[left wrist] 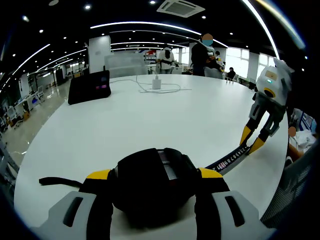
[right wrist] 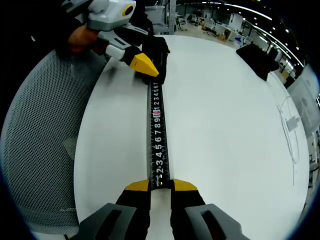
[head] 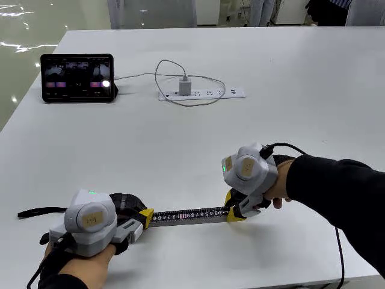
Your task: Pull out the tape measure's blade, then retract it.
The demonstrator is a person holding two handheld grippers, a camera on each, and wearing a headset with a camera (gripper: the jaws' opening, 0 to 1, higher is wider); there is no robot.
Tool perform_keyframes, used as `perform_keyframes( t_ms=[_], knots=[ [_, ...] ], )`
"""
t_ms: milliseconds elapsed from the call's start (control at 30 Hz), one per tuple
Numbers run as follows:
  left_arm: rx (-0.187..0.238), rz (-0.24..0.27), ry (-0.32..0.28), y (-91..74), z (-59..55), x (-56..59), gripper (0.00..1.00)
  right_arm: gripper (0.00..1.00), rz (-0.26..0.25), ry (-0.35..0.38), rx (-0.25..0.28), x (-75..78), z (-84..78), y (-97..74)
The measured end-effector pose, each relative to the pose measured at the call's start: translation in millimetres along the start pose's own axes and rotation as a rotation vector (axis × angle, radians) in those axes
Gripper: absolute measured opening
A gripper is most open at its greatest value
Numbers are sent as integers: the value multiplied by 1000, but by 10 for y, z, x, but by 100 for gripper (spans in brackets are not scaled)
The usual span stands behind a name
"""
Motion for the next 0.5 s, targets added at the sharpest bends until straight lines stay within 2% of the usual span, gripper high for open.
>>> perform_keyframes(
  t_ms=[500],
  knots=[
    [2,-1,0,0,-1,-5,62,11,4,-8,0,12,57,26]
  ],
)
Point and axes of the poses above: the centre of the closed fingertips' face, and the gripper's own axes: y roughly forward along the fingers, x roughly to its right, z roughly out of its top, the point moved 8 cm from there along -y, roughly backward along the fingers, and after that the axes turned 9 degrees about -y, right-handed, at the moved point
